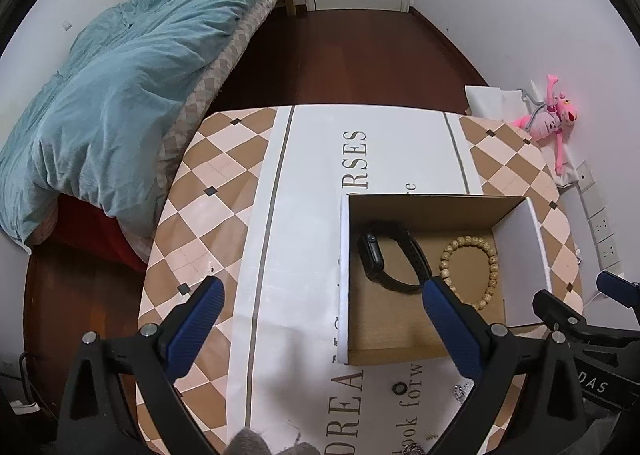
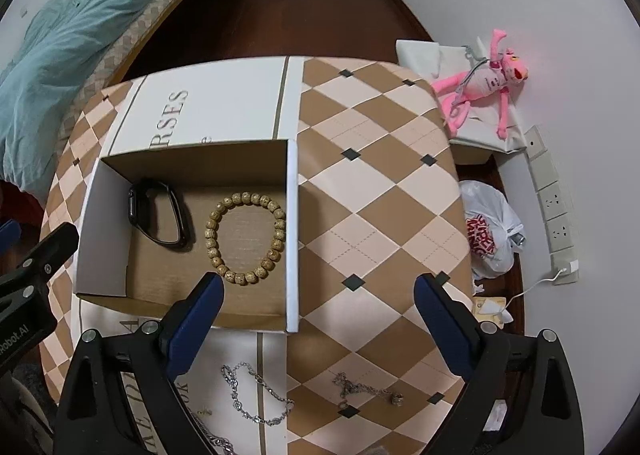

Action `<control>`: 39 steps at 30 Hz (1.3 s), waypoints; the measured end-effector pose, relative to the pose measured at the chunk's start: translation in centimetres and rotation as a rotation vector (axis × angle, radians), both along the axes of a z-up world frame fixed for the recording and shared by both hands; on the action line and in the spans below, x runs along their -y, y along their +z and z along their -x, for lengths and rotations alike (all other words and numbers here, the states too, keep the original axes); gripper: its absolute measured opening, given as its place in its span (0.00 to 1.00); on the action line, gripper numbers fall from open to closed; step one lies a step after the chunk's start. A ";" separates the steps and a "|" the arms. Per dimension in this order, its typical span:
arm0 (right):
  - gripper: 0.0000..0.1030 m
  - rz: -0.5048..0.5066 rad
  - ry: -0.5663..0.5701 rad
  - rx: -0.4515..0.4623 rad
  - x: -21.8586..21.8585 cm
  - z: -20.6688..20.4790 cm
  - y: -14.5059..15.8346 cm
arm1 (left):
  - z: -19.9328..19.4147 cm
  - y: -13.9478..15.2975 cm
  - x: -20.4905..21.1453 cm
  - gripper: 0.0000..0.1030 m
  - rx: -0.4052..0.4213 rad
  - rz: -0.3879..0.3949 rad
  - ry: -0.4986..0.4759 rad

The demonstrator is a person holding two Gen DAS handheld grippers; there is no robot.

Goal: Organize jewelry
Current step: 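Lift both grippers out of the box and back over the table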

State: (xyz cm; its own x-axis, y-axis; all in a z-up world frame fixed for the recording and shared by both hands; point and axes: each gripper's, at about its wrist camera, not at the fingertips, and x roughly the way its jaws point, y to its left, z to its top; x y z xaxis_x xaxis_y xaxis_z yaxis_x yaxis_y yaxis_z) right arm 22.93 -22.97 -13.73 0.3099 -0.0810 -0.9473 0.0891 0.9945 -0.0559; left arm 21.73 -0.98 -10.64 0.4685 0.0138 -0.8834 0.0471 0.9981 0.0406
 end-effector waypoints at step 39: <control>0.94 -0.115 -0.067 0.108 2.6 14.5 5.1 | 13.0 3.9 -0.6 0.98 0.093 -0.017 0.039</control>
State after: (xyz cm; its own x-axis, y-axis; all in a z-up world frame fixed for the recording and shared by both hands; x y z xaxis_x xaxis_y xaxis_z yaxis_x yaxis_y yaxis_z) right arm 8.39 -25.52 -8.67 0.4083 0.0020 -0.9128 0.1549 0.9853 0.0715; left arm 8.69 -0.39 -6.79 0.5476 0.0486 -0.8353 0.0030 0.9982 0.0600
